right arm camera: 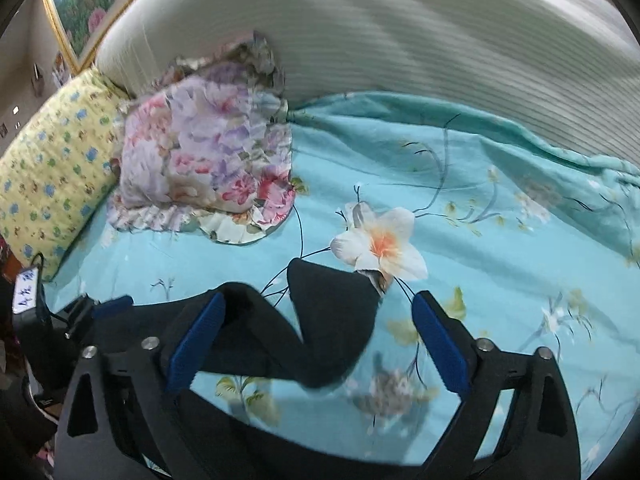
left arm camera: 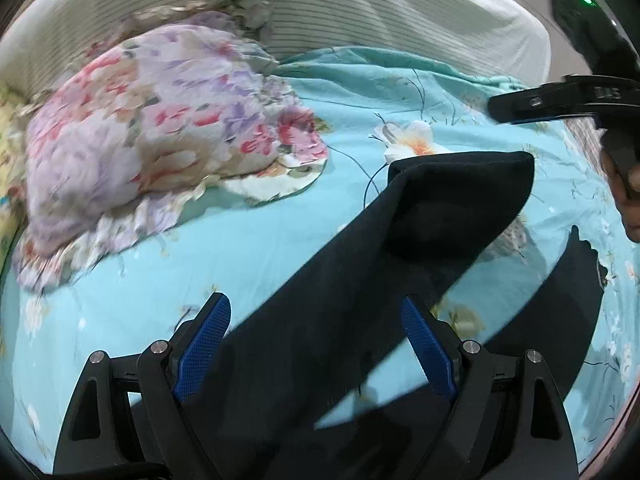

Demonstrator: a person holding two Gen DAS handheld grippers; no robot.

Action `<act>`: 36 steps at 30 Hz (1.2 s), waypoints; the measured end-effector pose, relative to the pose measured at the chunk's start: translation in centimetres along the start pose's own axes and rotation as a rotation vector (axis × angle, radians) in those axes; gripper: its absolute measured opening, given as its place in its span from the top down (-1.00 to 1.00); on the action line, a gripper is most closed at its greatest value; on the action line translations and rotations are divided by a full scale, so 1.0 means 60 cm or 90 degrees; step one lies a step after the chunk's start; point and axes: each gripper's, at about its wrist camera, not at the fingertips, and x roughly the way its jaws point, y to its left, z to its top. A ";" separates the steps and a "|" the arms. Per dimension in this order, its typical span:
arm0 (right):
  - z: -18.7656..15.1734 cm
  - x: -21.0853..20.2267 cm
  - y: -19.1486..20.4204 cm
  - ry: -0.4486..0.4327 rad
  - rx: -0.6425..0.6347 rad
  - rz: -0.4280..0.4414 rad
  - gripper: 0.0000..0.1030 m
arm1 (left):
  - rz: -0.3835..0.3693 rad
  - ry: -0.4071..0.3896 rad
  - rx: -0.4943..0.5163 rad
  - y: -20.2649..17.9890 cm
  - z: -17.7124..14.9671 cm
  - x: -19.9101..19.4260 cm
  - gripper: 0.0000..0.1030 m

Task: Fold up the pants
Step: 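Grasp the folded-over pant leg cuff with the right gripper and lift it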

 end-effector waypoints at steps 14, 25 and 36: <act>0.001 0.114 -0.008 0.097 -0.033 -0.039 0.65 | -0.026 0.064 0.064 -0.027 0.030 0.103 0.33; -0.103 -0.032 -0.127 -0.038 0.191 0.011 0.75 | -0.081 0.016 0.068 -0.049 -0.006 -0.006 0.85; -0.220 -0.160 -0.152 -0.115 0.277 -0.049 0.99 | -0.116 -0.001 0.093 -0.091 -0.106 -0.097 0.87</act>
